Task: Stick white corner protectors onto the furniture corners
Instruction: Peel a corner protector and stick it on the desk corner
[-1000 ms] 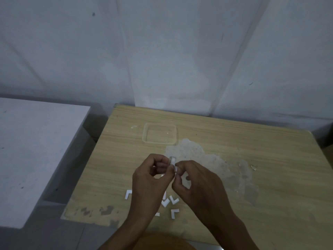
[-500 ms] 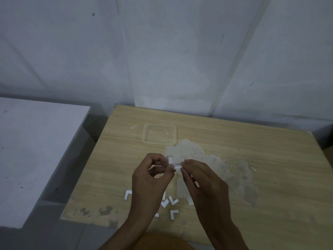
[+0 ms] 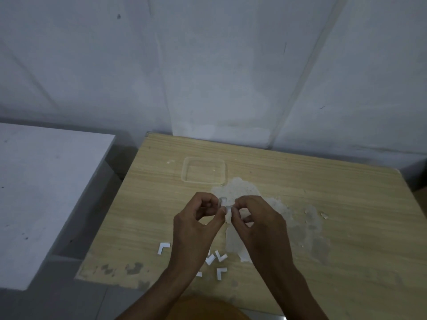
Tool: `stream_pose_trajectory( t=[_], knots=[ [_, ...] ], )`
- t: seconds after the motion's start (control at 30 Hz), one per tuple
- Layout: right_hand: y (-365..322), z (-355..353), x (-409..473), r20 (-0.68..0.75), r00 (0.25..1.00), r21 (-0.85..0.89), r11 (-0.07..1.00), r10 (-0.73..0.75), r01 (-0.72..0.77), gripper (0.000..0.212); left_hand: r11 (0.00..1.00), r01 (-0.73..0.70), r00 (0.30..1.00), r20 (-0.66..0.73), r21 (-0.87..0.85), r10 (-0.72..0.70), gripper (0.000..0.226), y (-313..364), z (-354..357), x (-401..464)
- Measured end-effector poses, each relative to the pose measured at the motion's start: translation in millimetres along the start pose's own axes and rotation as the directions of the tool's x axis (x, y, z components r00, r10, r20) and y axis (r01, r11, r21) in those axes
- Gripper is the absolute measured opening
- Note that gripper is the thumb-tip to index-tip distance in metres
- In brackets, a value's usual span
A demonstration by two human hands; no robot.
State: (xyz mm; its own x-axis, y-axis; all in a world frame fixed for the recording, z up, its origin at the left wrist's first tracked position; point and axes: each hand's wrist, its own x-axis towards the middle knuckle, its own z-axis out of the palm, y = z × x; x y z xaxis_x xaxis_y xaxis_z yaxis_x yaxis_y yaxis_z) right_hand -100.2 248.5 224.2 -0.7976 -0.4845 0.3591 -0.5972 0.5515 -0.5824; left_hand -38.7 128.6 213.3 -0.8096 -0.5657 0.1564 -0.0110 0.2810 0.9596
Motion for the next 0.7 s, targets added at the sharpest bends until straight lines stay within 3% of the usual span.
stream_pose_trajectory(
  t=[0.3,0.5,0.7],
  knots=[
    [-5.1,4.8,-0.7,0.077,0.997,0.003,1.000,0.003,-0.003,0.008,0.998,-0.049,0.997,-0.051,0.046,0.051,0.021,-0.9,3.7,-0.2],
    [1.4,3.6,0.6,0.156,0.983,0.219,0.966,0.101,-0.134,0.014,0.969,0.187,0.982,0.033,-0.158,-0.184,0.012,-1.4,2.6,0.2],
    [4.7,7.4,-3.1,0.171,0.985,0.100,0.995,0.003,-0.021,0.006,0.923,0.314,0.949,0.041,-0.221,-0.313,0.008,-3.6,3.0,0.7]
  ],
)
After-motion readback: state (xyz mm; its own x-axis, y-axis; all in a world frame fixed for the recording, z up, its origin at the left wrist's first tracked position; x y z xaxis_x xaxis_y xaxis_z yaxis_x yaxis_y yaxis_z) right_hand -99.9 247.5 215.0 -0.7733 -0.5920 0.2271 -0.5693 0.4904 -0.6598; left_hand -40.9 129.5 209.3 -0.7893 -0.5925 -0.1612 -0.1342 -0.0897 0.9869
